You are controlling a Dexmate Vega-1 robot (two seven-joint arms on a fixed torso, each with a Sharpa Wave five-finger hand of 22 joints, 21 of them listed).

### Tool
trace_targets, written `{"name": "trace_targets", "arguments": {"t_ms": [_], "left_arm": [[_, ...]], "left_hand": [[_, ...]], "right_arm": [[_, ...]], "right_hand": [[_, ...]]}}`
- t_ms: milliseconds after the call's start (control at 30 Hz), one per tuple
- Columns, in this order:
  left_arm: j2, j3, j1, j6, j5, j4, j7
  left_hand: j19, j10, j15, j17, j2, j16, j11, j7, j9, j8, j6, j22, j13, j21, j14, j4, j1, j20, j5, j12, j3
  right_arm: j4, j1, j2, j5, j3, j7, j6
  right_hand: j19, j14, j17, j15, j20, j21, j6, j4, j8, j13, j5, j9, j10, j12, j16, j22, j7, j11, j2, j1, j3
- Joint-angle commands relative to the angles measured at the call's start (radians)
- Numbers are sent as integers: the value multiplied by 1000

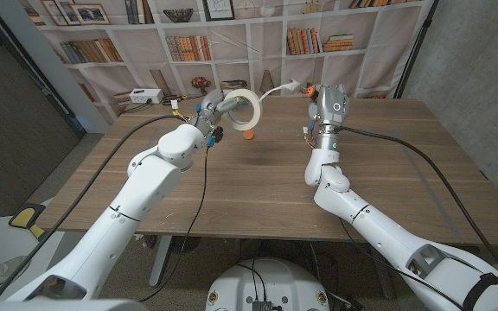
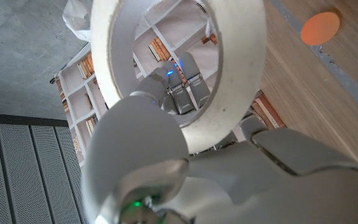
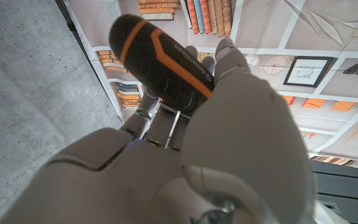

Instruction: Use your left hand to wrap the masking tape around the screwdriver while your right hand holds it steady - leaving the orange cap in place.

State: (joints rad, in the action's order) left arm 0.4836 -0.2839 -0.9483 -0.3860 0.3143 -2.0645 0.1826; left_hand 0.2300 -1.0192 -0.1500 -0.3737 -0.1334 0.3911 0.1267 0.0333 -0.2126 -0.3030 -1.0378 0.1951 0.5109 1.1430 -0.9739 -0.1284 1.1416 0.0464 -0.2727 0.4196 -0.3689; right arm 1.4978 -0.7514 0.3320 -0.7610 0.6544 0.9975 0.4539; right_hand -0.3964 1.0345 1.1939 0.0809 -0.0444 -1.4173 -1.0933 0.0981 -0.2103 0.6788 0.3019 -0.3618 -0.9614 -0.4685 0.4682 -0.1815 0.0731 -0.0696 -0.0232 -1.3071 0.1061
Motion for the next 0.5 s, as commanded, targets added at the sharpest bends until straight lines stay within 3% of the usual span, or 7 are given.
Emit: {"name": "trace_targets", "arguments": {"t_ms": [33, 300, 500], "left_arm": [[9, 1, -10, -25, 6, -3, 23], [17, -2, -16, -55, -15, -17, 50], [33, -14, -18, -89, -61, -35, 81]], "left_hand": [[2, -75, -79, -6, -6, -4, 63, -12, -4, -5, -9, 3, 22, 7, -12, 1, 5, 5, -4, 0, 4], [1, -77, -76, -9, -7, -7, 62, -13, -5, -2, -10, 3, 22, 11, -10, 2, 6, 6, -1, -5, 6], [1, -79, -78, -12, -7, -7, 63, -14, -5, 0, -10, 3, 23, 13, -14, 1, 7, 7, 0, -7, 6]], "right_arm": [[36, -18, 31, 29, -21, 58, -84], [95, -47, 65, 49, -47, 69, -184], [149, -63, 111, 9, -42, 9, -206]], "right_hand": [[-4, 95, 4, 140, -148, -5, -4, -1, 2, 6, -4, 1, -10, 3, 0, -1, 3, -1, 154, -160, -6], [-2, 94, 4, 140, -149, -5, -4, -2, 4, 9, -4, 3, -7, 4, -1, 0, 2, -1, 155, -160, -7], [-1, 93, 4, 140, -150, -4, -3, -2, 5, 10, -4, 4, -8, 5, -2, 0, 2, -1, 156, -161, -8]]}}
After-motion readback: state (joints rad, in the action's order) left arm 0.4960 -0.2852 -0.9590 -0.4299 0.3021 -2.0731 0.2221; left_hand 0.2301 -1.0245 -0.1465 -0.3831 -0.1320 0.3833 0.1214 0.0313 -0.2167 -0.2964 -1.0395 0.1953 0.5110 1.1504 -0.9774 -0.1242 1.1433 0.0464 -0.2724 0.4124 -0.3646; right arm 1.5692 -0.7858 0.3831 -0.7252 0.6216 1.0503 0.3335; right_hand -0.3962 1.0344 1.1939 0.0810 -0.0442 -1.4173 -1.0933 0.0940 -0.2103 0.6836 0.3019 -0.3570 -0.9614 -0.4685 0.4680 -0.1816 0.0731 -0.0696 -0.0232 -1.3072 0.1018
